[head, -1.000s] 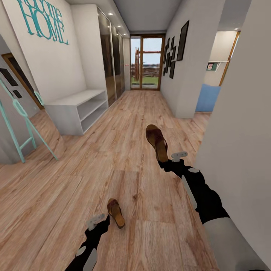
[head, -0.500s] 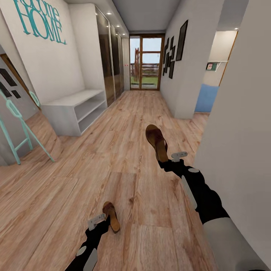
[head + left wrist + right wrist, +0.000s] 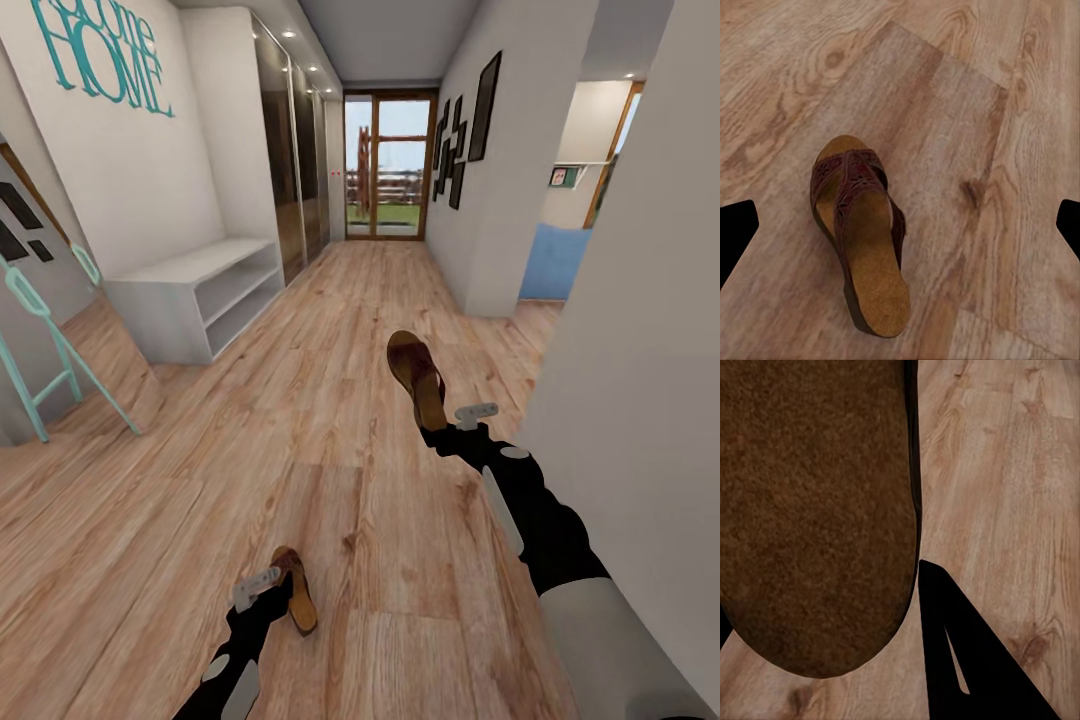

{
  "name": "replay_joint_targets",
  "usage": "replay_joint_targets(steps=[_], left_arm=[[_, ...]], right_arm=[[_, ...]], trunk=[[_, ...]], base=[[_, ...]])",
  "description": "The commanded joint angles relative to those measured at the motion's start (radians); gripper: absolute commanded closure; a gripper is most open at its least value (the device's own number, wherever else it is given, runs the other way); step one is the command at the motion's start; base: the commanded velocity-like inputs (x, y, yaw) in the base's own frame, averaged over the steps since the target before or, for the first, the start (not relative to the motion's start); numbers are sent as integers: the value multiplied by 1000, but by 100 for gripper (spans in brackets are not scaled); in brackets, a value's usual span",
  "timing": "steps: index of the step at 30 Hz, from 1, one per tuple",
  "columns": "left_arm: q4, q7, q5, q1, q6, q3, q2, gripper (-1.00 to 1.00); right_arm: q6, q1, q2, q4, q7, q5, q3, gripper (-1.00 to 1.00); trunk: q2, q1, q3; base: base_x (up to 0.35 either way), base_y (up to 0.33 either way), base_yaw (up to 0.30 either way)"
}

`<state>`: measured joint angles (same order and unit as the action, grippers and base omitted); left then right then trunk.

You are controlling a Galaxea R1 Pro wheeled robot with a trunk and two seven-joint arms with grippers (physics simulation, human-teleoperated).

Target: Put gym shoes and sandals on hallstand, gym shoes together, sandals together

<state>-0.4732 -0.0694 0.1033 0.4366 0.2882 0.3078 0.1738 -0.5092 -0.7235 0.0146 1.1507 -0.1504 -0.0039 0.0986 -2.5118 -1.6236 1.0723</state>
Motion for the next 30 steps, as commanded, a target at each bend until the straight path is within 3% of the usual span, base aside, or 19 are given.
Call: replay_joint_targets(steps=[1, 22, 30], left_arm=[[1, -7, 10, 1, 1, 4, 1, -100], [3, -7, 11, 1, 2, 4, 1, -100], [4, -7, 12, 1, 2, 5, 1, -100]], right_arm=[[-6, 0, 1, 1, 2, -4, 1, 100], [-6, 0, 1, 1, 2, -4, 2, 100], [-6, 0, 1, 1, 2, -4, 2, 100]], trunk=[[0, 0, 1], [0, 0, 1], [-2, -3, 38]], base=[[7, 0, 0], [64, -57, 0], [0, 0, 0]])
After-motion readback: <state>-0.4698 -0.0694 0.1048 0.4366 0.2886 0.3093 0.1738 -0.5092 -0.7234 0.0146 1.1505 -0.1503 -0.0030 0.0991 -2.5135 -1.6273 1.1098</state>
